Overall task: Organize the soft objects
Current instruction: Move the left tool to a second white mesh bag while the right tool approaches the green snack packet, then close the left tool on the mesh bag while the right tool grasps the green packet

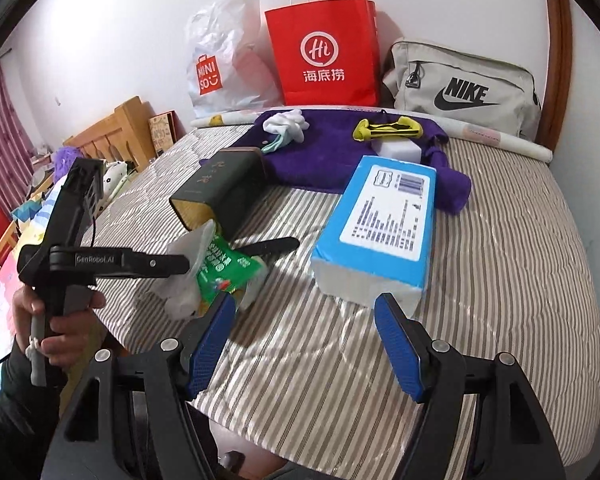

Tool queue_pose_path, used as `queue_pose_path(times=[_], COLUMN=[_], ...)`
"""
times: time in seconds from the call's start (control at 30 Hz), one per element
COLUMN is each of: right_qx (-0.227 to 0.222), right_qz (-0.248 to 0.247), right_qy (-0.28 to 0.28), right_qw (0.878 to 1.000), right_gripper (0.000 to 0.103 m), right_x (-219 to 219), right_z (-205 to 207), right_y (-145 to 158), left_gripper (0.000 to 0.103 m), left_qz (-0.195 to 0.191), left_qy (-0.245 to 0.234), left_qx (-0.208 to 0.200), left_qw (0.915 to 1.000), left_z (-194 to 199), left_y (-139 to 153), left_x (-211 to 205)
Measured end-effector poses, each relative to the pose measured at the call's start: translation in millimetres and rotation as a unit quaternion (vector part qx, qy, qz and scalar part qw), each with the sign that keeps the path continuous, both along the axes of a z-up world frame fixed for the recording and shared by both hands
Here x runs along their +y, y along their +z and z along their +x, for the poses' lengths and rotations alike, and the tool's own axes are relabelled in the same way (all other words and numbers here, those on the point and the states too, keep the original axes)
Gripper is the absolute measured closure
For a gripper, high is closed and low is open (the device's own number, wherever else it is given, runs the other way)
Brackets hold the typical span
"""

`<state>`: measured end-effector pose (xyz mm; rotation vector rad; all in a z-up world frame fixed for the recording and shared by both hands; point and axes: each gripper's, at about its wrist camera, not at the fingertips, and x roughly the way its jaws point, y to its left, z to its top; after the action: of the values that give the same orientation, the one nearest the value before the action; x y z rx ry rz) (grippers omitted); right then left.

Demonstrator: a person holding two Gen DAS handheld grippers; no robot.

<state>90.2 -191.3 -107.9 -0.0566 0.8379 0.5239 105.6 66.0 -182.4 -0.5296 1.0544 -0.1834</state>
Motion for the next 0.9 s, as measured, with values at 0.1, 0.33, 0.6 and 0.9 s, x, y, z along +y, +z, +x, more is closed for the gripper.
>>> queue_pose_path(times=[0.1, 0.33, 0.6, 0.9], right_qx=[0.001, 0.006, 0.017, 0.023], right_qz=[0.0, 0.002, 0.001, -0.01], right_qy=[0.004, 0.017, 0.034, 0.053], right_qw=[1.0, 1.0, 0.999, 0.998], right_gripper=[0.031, 0.031, 0.031, 0.031], right_x=[1.4, 7.7, 21.4, 44.7], right_z=[-2.1, -4.6, -6.8, -1.2], right_y=[-1.8, -8.0, -15.4, -21.2], left_gripper=[0.025, 0.025, 0.072, 0.093], left_qz=[0.026, 0.064, 0.022, 0.006], left_qy=[0.004, -0.003, -0.022, -0.013], left_qx=[-0.003, -0.008, -0.019, -0.041], left_qw=[0.9997, 0.9979, 0.9993, 0.999], left_z=[3.1, 8.2, 9.1, -5.1], left_y=[1.7, 2.6, -0.3, 13.9], left_x=[-8.5, -19.3, -22.4, 0.1])
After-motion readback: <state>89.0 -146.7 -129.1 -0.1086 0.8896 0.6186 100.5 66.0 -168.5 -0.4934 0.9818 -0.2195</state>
